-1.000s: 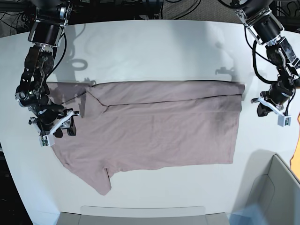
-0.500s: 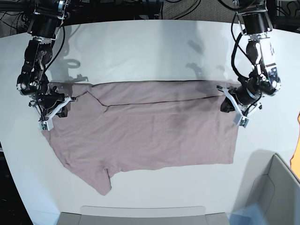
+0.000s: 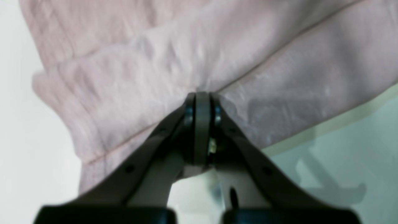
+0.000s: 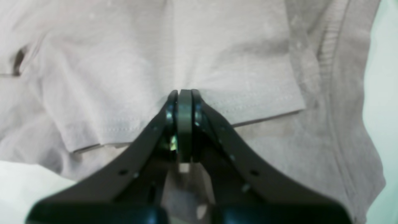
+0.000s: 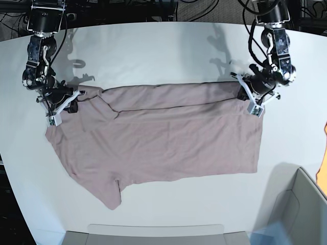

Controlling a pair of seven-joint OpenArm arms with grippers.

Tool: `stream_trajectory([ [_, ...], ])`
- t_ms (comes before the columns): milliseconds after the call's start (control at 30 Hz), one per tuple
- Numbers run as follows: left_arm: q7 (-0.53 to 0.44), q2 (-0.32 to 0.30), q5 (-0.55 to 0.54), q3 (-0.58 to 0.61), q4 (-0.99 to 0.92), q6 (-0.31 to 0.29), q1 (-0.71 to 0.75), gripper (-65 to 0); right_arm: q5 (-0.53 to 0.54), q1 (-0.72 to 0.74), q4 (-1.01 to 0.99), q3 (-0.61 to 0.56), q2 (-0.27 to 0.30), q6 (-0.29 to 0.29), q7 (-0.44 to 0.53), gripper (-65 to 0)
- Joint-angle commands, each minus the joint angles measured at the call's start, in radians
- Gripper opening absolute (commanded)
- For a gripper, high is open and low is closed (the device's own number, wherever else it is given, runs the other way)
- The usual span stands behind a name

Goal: Fold the T-shirt properly
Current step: 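Release the folded edge and move both grippers back toward the collar, then move both grippers down the shirt toward the hem corners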

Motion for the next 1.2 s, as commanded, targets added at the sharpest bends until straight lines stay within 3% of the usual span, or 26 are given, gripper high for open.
stream_trajectory([
  [0,0.106,-0.008,0.064,-0.010,-0.012,0.002,0.059,-65.0,-0.034,-0.048,0.012,-0.006,0.005,0.011,-0.089,-65.0],
  [167,0.103,-0.033,0.064,-0.019,-0.009,0.002,0.191,-65.0,-0.034,-0.192,0.139,-0.004,0.007,0.011,-0.089,-65.0],
  [367,0.080,-0.047,0.064,-0.079,0.070,0.002,0.355,-65.0,-0.028,-0.342,0.230,0.002,0.063,0.011,-0.089,-65.0],
  [600,0.039,-0.047,0.064,-0.167,0.082,0.002,0.448,-65.0,-0.026,-0.404,0.228,0.002,0.126,0.011,-0.084,-65.0],
  [867,0.077,-0.039,0.064,-0.167,0.234,0.002,0.445,-65.0,-0.026,-0.398,0.290,0.005,0.117,0.005,-0.089,-65.0],
  [1100,0.152,-0.038,0.064,-0.168,0.393,0.002,0.424,-65.0,-0.026,-0.398,0.399,0.155,0.065,0.005,-0.095,-65.0],
  [1167,0.181,-0.038,0.064,-0.168,0.406,0.002,0.392,-65.0,-0.026,-0.398,0.429,0.178,0.063,0.005,-0.136,-65.0],
])
